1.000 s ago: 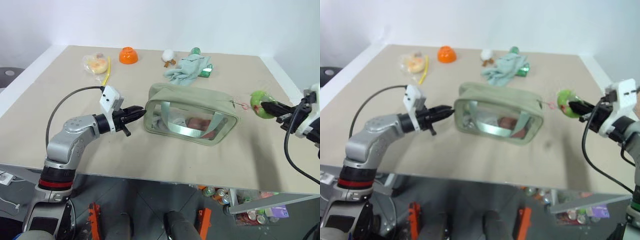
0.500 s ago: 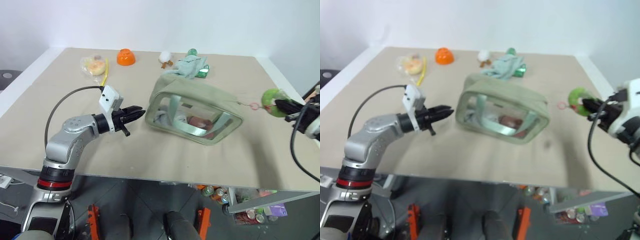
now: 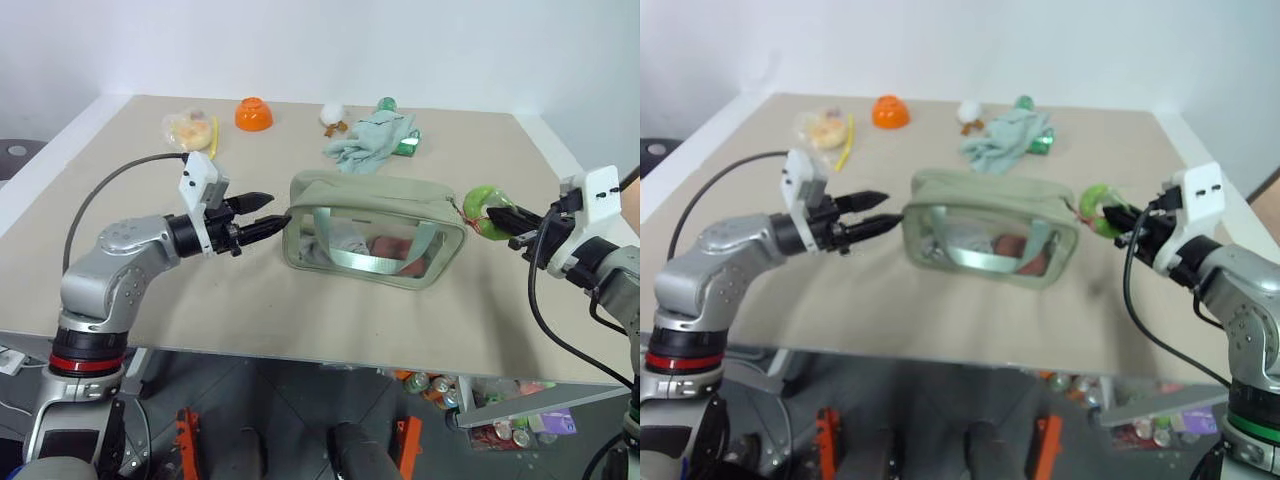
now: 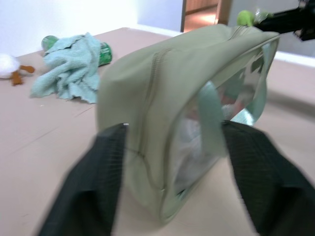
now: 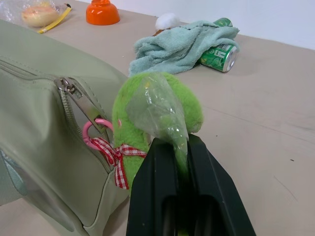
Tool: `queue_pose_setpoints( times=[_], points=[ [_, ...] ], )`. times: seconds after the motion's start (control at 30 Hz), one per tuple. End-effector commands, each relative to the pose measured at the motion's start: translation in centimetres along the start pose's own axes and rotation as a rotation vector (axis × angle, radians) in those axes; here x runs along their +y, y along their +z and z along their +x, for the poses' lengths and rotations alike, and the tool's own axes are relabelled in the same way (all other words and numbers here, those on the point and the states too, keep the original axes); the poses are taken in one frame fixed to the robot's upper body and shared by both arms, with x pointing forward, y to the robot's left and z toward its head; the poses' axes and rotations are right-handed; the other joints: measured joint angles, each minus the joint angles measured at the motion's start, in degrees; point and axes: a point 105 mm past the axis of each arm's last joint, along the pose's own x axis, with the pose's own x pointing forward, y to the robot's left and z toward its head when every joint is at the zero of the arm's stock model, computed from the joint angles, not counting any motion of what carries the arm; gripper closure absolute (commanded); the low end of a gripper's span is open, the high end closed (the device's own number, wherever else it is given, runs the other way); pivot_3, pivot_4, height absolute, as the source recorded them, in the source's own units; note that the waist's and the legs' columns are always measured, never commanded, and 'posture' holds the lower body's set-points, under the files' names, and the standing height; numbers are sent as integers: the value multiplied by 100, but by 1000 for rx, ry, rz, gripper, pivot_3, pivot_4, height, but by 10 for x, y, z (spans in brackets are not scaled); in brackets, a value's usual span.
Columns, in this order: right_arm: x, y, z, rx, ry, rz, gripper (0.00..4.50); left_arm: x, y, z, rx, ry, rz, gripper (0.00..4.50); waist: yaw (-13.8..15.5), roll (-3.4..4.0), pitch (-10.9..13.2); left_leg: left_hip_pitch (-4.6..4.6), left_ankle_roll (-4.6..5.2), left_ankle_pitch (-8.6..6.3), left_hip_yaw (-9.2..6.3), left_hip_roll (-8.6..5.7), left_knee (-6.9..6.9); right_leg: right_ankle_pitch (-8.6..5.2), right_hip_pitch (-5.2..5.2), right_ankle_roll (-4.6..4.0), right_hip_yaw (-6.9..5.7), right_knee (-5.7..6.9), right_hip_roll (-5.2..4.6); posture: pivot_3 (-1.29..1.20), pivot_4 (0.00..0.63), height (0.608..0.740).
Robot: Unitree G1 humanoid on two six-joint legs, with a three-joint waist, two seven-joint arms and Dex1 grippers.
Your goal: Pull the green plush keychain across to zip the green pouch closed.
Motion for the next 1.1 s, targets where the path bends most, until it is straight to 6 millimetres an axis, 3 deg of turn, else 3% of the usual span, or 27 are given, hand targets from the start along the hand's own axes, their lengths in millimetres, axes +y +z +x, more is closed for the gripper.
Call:
queue_pose_setpoints(
  times=[0.03,0.3,0.47,0.57,0.9,0.93,1.1],
  points=[
    [1,16,-1,-53,5,-38,4500,-2,25,2,-60,-34,105,136,0,0,0,0,0,0,0,0,0,0,0,0,0,0,0,0,150,740],
    [-2,16,-3,-53,-7,-55,4500,-1,-3,37,-2,-73,70,45,4,0,0,1,0,0,3,-3,1,0,3,0,2,-1,-2,0,150,740],
    [-1,16,-4,-51,-6,-57,4500,3,-1,55,-48,-84,36,45,-7,0,0,-2,0,0,4,-1,-1,1,-3,0,3,-2,0,0,150,740],
    [0,16,-4,-53,-3,-57,4500,1,4,60,-69,-105,47,819,-3,0,0,-4,0,0,3,-2,-3,0,-4,1,3,-2,0,0,150,740],
    [1,17,-4,-54,5,-54,4500,5,1,54,-56,-91,66,4270,-3,0,0,-4,0,0,4,-2,-2,0,-4,2,5,-2,-1,0,150,740],
    [2,17,-4,-55,8,-53,4500,6,0,54,-54,-87,65,4480,-4,0,0,-4,0,0,4,-2,-2,0,-4,2,5,-2,-1,0,150,740],
    [-2,18,-4,-50,-4,-67,4500,7,0,49,-49,-62,46,4480,-6,0,0,-3,0,0,3,-2,-3,-1,-4,2,4,-2,0,0,150,740]
  ],
)
